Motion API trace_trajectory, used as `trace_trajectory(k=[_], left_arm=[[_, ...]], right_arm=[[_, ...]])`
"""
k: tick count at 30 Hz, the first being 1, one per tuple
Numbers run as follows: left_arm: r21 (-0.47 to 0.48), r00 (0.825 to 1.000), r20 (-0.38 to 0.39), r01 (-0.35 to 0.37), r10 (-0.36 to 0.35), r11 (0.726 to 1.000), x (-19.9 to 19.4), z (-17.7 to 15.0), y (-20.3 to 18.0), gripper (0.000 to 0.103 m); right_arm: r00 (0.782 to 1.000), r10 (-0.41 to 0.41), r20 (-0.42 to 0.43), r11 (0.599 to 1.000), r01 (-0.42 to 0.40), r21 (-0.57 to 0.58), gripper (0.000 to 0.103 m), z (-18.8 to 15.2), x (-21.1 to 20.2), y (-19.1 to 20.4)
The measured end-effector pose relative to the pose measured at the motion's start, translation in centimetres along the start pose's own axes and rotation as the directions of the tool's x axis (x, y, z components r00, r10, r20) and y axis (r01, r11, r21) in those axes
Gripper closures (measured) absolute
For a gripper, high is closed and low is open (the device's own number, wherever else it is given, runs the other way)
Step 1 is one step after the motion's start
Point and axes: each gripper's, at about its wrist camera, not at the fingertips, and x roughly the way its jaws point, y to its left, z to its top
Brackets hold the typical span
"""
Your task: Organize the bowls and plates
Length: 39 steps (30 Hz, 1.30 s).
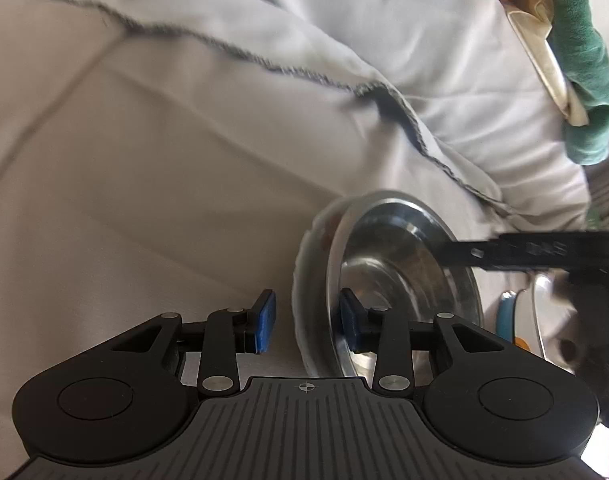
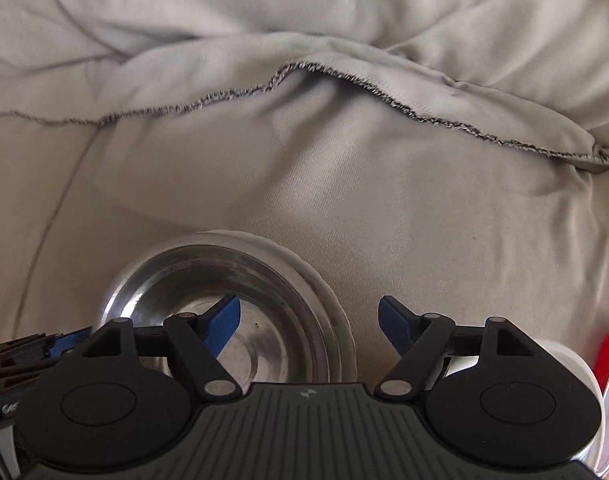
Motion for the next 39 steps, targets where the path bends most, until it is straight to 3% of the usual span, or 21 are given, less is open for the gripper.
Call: trace_trajectory(k=[2,5,8,11,16,19,22,27,30,32,34,39], left_arm=[[-0.021,0.998,-0.013,0.059,-0.059,0.998,0.5,-0.3,0.7,0.068],[-0.043,0.993,-0.012,0.120,-0.120,0.992,0.8,-0.4,1.5,0.068],[-0.072,0.986,-0.005,0.164,-0.165,0.984,0.6,-0.6,2.4,0.069],[-0.057,0.988,0.002,0.153,-0.153,0.987,0.5,-0.3,2.4,0.068],[-0.044,0.992,0.085,0.099,-0.095,0.994,-0.3,0.3,3.1,0.062],[-0.078,0.986,0.091,0.145,-0.138,0.986,0.0,0.6,4.0,0.064],[-0.048,0.989,0.095,0.116,-0.111,0.992,0.4,0.5,3.6,0.069],[0.022,0.991,0.133,0.006,-0.009,1.000,-0.3,0.5,1.9,0.072],[0.093,0.963,0.246,-0.133,0.107,0.987,-3.1,0.6,-0.7,0.071],[0.121,0.939,0.311,-0.189,0.143,0.975,-5.1,0.4,-2.5,0.071],[0.129,0.933,0.337,-0.182,0.129,0.975,-6.7,0.0,-4.2,0.071],[0.225,0.955,0.290,-0.123,0.054,0.967,-7.8,-1.7,-9.9,0.071]], right_arm=[[0.999,0.002,-0.044,1.000,-0.001,0.020,0.024,0.6,1.3,0.0],[0.991,0.068,-0.111,0.995,-0.060,0.077,0.024,1.0,2.9,0.0],[0.991,0.054,-0.122,0.997,-0.047,0.065,0.015,0.6,3.3,0.9],[0.993,0.031,-0.114,0.997,-0.024,0.068,0.014,0.6,3.0,1.8],[0.985,0.156,-0.075,0.976,-0.142,0.167,0.014,1.4,2.7,1.3],[0.986,0.138,-0.091,0.980,-0.123,0.156,0.013,1.5,3.5,1.8],[0.986,0.137,-0.095,0.980,-0.122,0.155,0.013,0.9,3.6,2.0],[0.991,0.111,0.072,0.987,-0.118,0.111,0.014,-0.5,0.2,1.6],[0.981,0.064,0.185,0.996,-0.074,0.048,0.014,-1.5,-3.3,1.5],[0.963,0.047,0.264,0.999,-0.051,0.009,0.014,-2.4,-5.9,0.8],[0.944,0.039,0.328,0.999,-0.045,0.013,0.012,-3.6,-8.4,-0.5],[0.901,0.029,0.433,0.991,-0.083,0.106,0.005,-8.1,-12.7,-5.9]])
